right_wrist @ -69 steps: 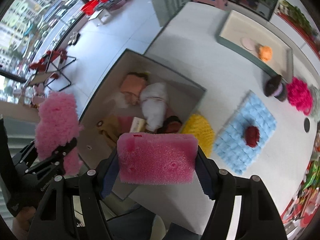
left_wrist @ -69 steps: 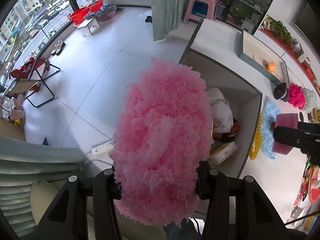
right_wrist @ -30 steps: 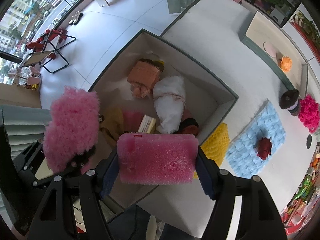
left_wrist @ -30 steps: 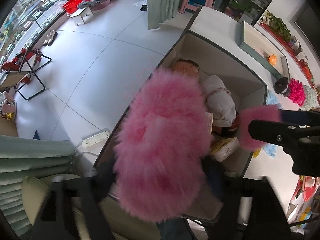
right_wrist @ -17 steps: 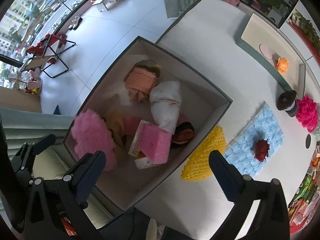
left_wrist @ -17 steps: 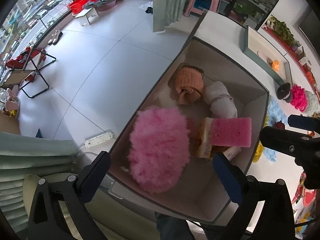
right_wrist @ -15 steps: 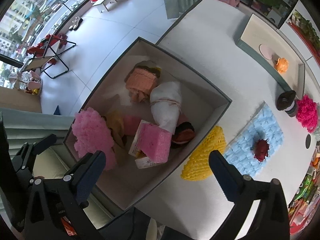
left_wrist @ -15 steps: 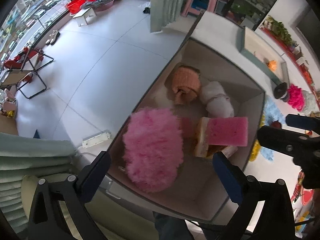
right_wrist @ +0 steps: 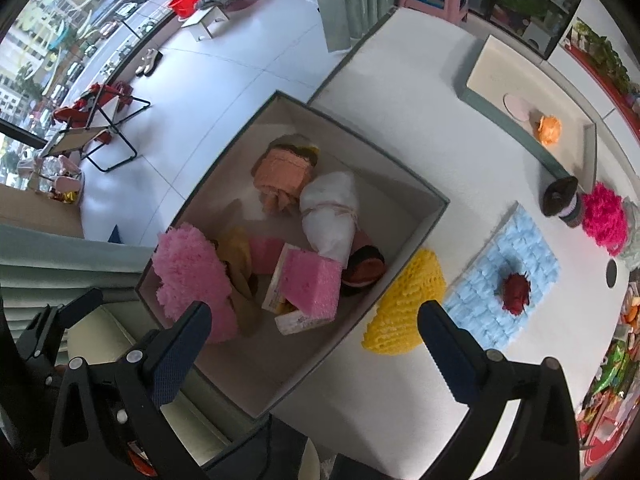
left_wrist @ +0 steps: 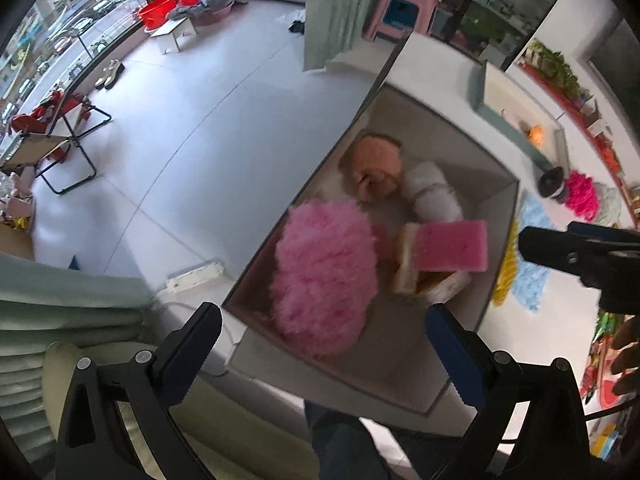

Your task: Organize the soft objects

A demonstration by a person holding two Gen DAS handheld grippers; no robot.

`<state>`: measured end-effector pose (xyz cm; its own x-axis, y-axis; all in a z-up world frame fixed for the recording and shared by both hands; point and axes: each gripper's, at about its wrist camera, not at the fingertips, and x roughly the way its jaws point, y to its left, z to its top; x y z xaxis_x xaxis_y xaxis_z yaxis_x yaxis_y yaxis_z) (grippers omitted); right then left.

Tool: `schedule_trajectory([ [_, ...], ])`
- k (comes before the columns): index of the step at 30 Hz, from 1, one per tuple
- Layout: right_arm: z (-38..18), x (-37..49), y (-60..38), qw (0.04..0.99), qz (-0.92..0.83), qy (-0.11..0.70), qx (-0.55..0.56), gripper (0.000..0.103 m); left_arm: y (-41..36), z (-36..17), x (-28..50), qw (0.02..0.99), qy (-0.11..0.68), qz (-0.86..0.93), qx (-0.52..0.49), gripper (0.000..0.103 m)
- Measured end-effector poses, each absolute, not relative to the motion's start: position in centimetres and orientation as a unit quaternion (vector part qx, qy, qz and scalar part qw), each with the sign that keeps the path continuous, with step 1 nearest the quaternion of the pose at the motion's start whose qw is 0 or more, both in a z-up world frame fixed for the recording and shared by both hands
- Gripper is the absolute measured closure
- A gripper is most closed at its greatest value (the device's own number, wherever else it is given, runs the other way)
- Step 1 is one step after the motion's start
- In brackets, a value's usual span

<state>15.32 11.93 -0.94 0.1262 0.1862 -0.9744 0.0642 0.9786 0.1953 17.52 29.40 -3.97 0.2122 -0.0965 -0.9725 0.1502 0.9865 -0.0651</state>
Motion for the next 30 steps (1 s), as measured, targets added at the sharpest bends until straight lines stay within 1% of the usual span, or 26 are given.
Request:
schedule_trajectory([
  [5,-1.22,15.04,12.09,0.738,0.042,0.666,0.099,0.0,29.24,-3.94,17.2,0.779,0.62,-0.076,0.05,0.001],
  [30,-0.49,15.05,12.72,0.74,0.044,0.665,0.096,0.0,28.66,-3.39,17.35,0.784,0.611,-0.085,0.071,0.001],
])
